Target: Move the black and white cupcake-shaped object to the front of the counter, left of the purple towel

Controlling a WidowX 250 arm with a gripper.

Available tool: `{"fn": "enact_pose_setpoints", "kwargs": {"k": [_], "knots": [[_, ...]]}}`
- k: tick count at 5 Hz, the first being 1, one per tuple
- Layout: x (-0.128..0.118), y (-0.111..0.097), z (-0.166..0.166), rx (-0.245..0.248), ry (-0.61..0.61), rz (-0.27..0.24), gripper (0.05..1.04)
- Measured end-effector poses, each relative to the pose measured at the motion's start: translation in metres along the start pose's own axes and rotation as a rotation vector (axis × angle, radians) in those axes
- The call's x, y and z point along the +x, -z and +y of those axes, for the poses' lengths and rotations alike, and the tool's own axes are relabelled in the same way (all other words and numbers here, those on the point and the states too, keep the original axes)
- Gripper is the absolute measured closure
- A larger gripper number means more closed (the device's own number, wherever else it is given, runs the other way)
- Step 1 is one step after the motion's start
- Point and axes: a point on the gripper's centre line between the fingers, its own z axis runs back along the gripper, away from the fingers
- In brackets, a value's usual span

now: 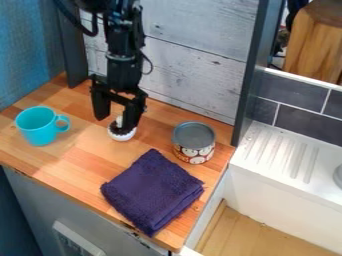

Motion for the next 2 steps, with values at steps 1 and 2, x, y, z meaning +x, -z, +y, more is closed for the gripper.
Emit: {"fn": "enact_pose_setpoints", "kwargs": {"k": [1, 2], "knots": [[0.0053, 0.0074, 0.0013, 0.005, -0.012, 0.015, 0.083], [0.0052, 0.0074, 0.0019, 0.009, -0.015, 0.016, 0.121]]}}
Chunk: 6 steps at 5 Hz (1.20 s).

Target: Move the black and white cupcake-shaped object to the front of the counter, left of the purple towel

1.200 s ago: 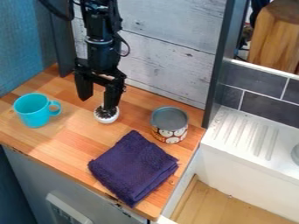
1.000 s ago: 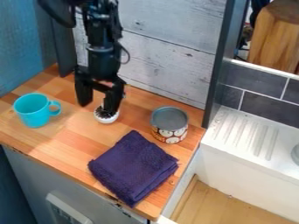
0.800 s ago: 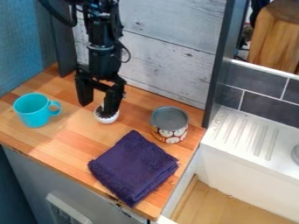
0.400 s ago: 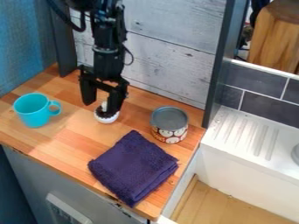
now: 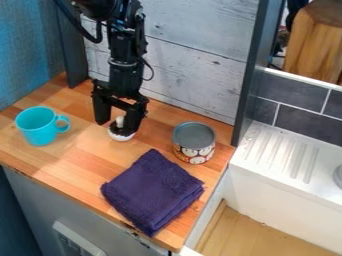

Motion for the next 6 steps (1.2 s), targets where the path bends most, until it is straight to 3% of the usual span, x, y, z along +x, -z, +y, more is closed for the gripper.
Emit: {"fn": "enact_pose_setpoints", "kwargs": {"k": [2, 3, 4, 5, 6], "knots": [[0.0, 0.0, 0.001, 0.003, -0.022, -0.003, 0.639], [0.0, 0.001, 0.0, 0.003, -0.03, 0.002, 0.822], [-0.001, 0.001, -0.001, -0.003, -0.035, -0.01, 0.835], [-0.023, -0.01, -0.005, -0.007, -0.031, -0.032, 0.835], [-0.063, -0.034, -0.011, -0.001, -0.055, -0.078, 0.835]]}}
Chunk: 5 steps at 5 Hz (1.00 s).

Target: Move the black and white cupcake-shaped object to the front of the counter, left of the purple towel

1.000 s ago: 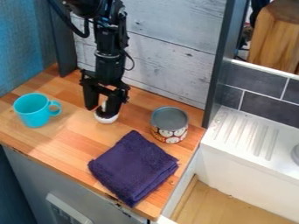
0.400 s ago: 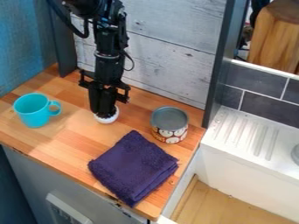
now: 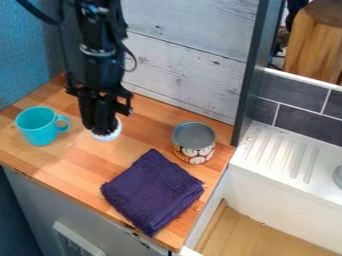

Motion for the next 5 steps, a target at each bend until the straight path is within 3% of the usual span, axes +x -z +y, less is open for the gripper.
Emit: {"fn": "enact_pose_setpoints", "kwargs": {"k": [1, 2, 3, 5], "knots": [[-0.03, 0.008, 0.007, 0.0, -0.029, 0.104, 0.835], [-0.04, 0.036, 0.006, -0.004, -0.052, 0.216, 0.835], [-0.039, 0.056, 0.007, -0.001, -0.049, 0.275, 0.835], [-0.031, 0.056, 0.007, 0.003, -0.032, 0.226, 0.782]]}}
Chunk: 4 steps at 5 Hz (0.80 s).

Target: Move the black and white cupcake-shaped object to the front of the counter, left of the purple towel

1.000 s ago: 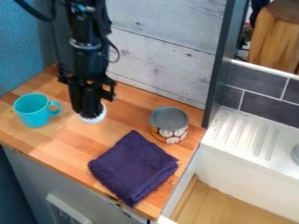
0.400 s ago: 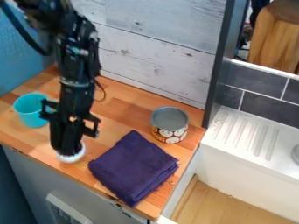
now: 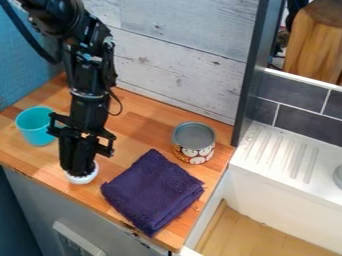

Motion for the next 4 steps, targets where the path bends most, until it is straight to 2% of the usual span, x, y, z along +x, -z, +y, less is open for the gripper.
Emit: {"fn": "enact_pose_setpoints", "kwargs": {"k": [1, 2, 3, 4], "knots": [[0.0, 0.0, 0.0, 0.002, 0.0, -0.021, 0.509], [-0.004, -0.016, -0.006, 0.017, 0.012, -0.075, 0.21], [-0.001, -0.024, -0.015, 0.043, 0.029, -0.091, 0.071], [0.005, -0.031, -0.019, 0.062, 0.04, -0.113, 0.075]]}}
